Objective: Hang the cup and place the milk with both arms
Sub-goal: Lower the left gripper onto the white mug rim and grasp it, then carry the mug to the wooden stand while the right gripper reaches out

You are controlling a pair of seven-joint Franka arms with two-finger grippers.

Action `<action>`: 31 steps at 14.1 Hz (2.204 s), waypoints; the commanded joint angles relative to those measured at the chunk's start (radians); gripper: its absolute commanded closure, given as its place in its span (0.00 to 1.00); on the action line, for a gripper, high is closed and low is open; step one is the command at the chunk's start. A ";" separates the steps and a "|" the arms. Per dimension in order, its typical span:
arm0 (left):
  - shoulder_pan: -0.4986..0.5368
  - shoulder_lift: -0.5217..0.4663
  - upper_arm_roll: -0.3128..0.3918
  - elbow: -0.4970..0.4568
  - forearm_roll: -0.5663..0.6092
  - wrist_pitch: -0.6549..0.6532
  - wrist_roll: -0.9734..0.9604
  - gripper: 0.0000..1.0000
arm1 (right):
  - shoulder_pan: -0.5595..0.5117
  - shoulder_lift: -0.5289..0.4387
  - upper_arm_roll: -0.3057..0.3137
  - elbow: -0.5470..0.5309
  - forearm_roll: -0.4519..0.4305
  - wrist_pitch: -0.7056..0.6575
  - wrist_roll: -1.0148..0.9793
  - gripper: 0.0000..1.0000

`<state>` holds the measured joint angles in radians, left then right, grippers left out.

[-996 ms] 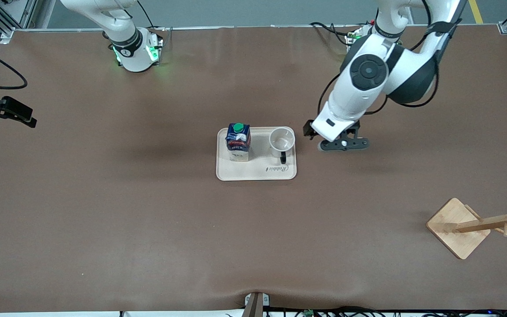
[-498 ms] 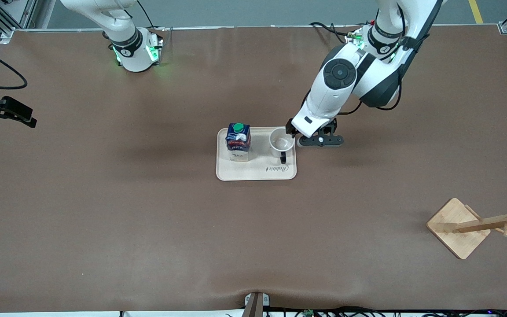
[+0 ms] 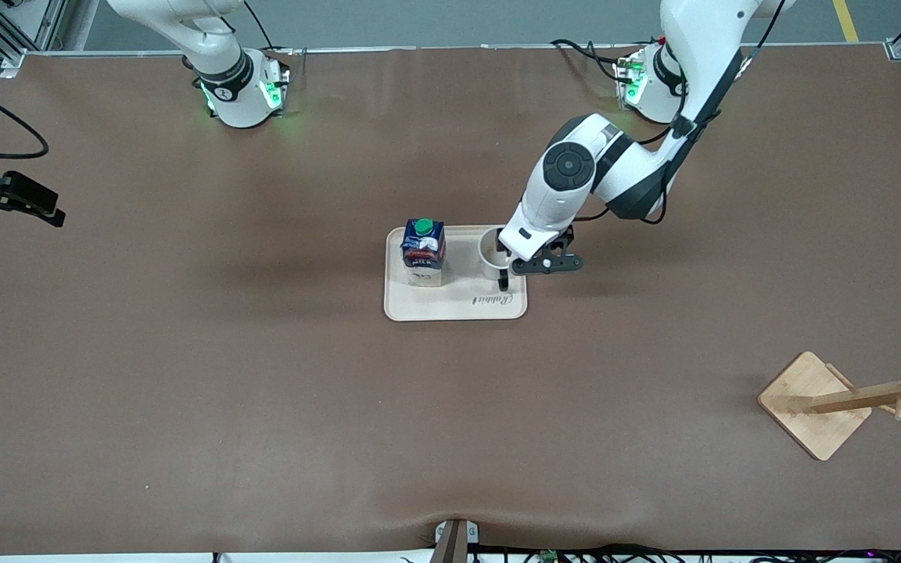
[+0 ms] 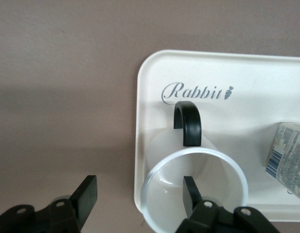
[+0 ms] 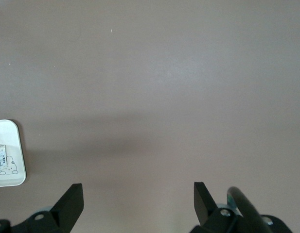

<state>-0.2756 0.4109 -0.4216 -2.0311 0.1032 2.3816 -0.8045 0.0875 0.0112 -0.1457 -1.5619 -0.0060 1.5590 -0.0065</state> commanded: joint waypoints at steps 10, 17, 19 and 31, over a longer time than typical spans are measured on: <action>0.018 0.076 0.006 0.071 0.027 0.022 -0.007 1.00 | -0.015 0.019 0.003 0.019 0.017 0.013 -0.009 0.00; 0.113 -0.110 0.003 0.144 0.027 -0.146 0.001 1.00 | -0.015 0.033 0.005 0.020 0.018 0.051 -0.004 0.00; 0.150 -0.151 0.001 0.189 0.027 -0.226 0.016 1.00 | -0.029 0.042 0.005 0.016 0.020 0.070 -0.004 0.00; 0.542 -0.331 0.004 0.299 0.012 -0.496 0.686 1.00 | -0.074 0.084 0.009 -0.009 0.184 0.010 0.002 0.00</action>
<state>0.2212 0.0948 -0.4103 -1.7449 0.1083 1.9113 -0.2312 0.0172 0.1039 -0.1502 -1.5647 0.1505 1.5703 -0.0059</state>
